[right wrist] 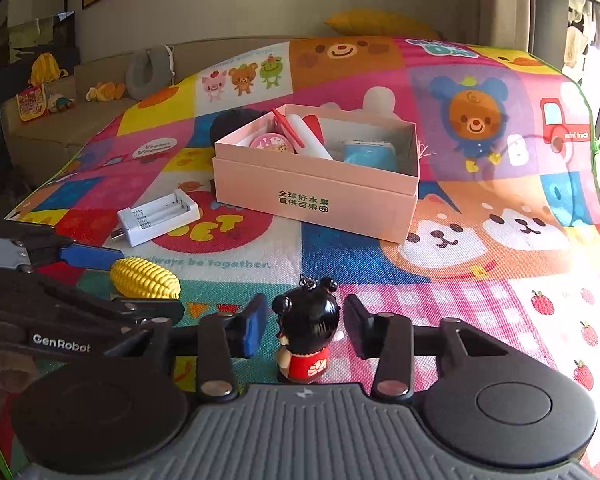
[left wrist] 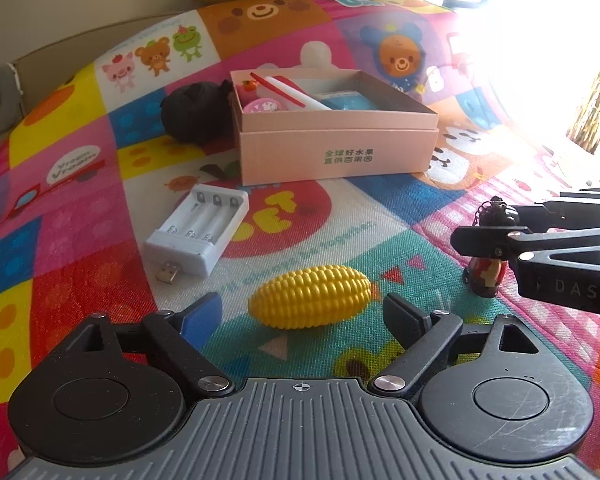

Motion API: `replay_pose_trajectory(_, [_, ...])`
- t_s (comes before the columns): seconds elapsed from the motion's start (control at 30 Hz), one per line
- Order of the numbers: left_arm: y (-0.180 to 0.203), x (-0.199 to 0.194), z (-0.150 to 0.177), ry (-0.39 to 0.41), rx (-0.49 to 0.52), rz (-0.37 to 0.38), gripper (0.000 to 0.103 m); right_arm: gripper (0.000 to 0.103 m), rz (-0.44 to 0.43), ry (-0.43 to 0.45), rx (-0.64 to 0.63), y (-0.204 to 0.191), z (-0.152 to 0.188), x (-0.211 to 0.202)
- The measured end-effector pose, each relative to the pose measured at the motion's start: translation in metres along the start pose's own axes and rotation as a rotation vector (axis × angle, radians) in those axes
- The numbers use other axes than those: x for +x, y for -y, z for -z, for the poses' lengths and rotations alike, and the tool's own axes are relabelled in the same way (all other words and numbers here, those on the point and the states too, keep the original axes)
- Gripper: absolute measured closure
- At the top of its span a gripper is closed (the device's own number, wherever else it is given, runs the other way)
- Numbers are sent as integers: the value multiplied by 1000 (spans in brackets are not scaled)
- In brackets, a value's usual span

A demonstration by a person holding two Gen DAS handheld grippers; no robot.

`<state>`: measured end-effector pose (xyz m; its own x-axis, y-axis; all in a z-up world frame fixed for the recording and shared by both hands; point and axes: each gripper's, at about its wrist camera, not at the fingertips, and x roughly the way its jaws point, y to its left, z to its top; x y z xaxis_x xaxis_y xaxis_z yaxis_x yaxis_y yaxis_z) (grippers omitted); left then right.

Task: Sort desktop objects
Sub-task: 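Grasp the yellow corn toy with the left gripper while right holds the doll keychain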

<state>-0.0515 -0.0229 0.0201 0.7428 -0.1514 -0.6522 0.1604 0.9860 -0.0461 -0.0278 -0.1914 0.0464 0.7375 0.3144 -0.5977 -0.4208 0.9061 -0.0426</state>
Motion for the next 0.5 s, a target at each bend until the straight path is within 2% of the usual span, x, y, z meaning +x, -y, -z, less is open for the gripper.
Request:
replay_pose_trajectory(0.2, [4, 0, 0, 3, -17, 18, 12, 73, 6, 9, 4, -1, 7, -9])
replay_pose_trajectory(0.37, [10, 8, -5, 12, -9, -4, 23, 73, 28, 0, 13, 1, 12, -13])
replay_pose_trajectory(0.4, [11, 9, -6, 15, -4, -16, 30, 73, 29, -2, 18, 2, 12, -14])
replay_pose_trajectory(0.5, [10, 8, -7, 16, 3, -20, 31, 73, 32, -13, 27, 0, 10, -13])
